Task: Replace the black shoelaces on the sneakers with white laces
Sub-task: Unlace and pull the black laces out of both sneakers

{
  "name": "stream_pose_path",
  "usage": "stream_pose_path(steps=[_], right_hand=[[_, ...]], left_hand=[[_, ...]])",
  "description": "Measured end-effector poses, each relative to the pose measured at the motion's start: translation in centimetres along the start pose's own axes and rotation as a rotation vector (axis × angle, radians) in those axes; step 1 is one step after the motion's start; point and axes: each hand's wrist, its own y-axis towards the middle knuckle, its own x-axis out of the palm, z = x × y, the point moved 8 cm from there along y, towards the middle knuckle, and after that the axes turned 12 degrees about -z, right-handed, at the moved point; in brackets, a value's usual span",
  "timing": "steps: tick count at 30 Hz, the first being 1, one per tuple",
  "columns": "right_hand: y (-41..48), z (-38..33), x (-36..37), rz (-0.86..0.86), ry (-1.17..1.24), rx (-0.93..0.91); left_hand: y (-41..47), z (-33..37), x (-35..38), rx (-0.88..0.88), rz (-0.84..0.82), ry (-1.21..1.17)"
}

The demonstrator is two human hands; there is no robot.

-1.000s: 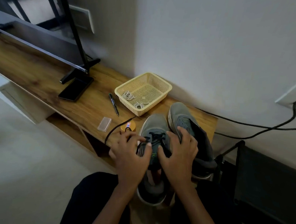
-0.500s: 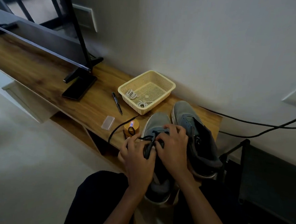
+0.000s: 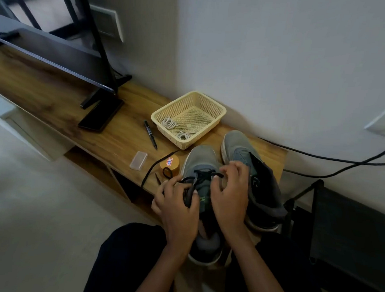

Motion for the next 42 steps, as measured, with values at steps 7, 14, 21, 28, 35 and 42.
stream_pose_path(steps=[7, 14, 21, 28, 35, 42], right_hand=[[-0.3, -1.8, 2.2, -0.157, -0.310, -0.250], [-0.6, -1.3, 1.8, -0.001, -0.179, -0.149], [-0.5, 1.5, 0.0, 0.138, 0.256, 0.010], [-0.5, -1.7, 2.1, -0.140, -0.250, -0.239], [-0.8, -1.7, 2.4, -0.065, -0.310, -0.202], [-1.7, 0.2, -1.2, 0.273, -0.038, -0.001]], left_hand=[[-0.2, 0.2, -0.1, 0.018, 0.014, -0.006], [-0.1, 0.0, 0.0, 0.006, 0.022, 0.011], [-0.2, 0.1, 0.0, 0.019, 0.030, 0.010], [-0.1, 0.0, 0.1, 0.032, 0.024, 0.019], [-0.2, 0.3, -0.1, 0.032, 0.022, 0.049], [-0.1, 0.3, -0.2, 0.046, 0.049, 0.108]])
